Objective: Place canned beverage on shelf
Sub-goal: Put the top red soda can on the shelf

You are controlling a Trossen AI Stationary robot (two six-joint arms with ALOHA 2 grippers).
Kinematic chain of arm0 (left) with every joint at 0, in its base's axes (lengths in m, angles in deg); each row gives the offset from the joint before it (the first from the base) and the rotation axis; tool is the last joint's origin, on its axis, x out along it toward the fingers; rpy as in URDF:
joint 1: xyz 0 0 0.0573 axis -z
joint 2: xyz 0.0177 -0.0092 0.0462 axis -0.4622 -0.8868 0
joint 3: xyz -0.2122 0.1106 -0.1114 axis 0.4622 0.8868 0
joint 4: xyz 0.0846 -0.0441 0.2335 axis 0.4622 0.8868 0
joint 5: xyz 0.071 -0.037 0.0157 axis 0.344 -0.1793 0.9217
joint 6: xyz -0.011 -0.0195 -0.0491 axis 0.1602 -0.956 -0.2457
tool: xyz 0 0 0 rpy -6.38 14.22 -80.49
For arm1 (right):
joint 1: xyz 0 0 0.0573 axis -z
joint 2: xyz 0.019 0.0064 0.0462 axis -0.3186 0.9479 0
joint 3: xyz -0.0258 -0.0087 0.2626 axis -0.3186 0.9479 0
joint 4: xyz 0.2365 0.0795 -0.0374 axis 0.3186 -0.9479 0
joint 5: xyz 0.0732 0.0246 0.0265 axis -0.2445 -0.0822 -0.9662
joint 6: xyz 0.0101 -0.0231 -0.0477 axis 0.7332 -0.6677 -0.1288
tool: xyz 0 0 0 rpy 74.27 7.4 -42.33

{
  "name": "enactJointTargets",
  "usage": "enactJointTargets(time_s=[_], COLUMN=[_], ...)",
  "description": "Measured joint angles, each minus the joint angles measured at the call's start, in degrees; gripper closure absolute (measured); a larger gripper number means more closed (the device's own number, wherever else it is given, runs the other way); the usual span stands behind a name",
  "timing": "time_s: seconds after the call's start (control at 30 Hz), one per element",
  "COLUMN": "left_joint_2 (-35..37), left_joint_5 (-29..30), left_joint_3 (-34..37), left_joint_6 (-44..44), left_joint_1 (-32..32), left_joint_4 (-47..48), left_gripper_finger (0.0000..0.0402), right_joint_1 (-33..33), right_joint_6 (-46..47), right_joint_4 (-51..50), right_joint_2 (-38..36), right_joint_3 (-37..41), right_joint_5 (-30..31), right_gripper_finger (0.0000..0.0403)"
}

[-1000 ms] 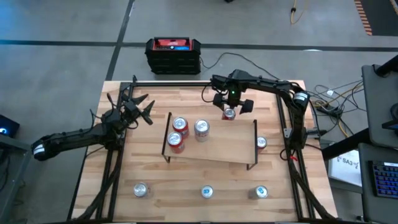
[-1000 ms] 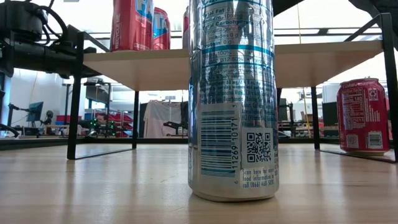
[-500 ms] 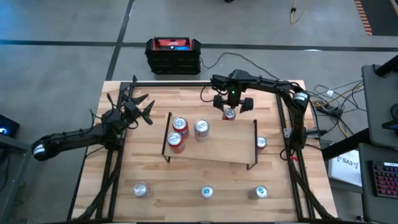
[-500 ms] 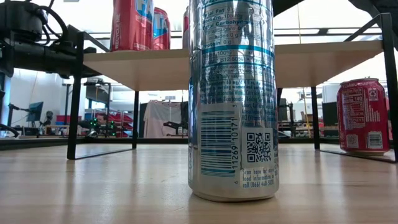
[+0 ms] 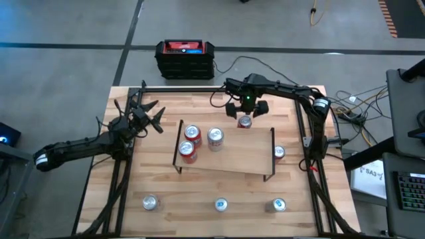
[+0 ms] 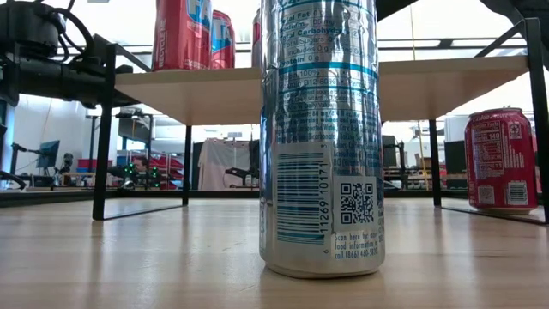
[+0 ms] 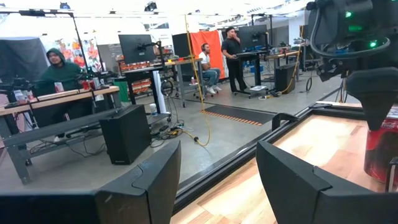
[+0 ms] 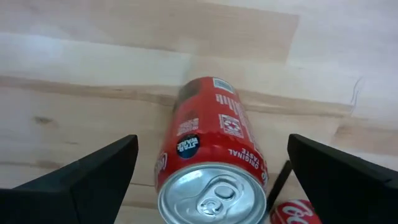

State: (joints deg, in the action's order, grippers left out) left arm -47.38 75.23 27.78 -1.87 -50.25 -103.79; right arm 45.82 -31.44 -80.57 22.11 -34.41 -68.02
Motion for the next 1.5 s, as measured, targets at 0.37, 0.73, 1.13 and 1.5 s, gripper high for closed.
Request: enactJointTargets(time_s=[0.37, 0.73, 1.13, 1.5], left_joint_2=[0.00, -0.01, -0.01, -0.02], left_joint_5=[-0.02, -0.01, -0.02, -0.02], left_joint_3=[-0.01, 0.00, -0.01, -0.02], left_joint_6=[0.00, 0.00, 0.00, 0.00], left_joint_1=[0.02, 0.01, 0.01, 0.00], left_joint_4=[0.00, 0.00, 0.00, 0.00], left_gripper_finger=[0.0207, 0.0207, 0.0207, 0.0207], right_joint_1=[0.00, 0.00, -0.37, -1.77], right_joint_6=[-8.76, -5.60, 1.54, 6.40], right_joint_4=[-4.25, -4.23, -4.39, -4.33], right_joint_2=[0.00, 1.25, 1.92, 1.91], right_joint_3=[0.02, 1.97, 2.20, 2.21], right_joint_5=[0.50, 0.47, -0.67, -1.27], right_gripper_finger=[0.0003, 0.0003, 0.0026, 0.0117])
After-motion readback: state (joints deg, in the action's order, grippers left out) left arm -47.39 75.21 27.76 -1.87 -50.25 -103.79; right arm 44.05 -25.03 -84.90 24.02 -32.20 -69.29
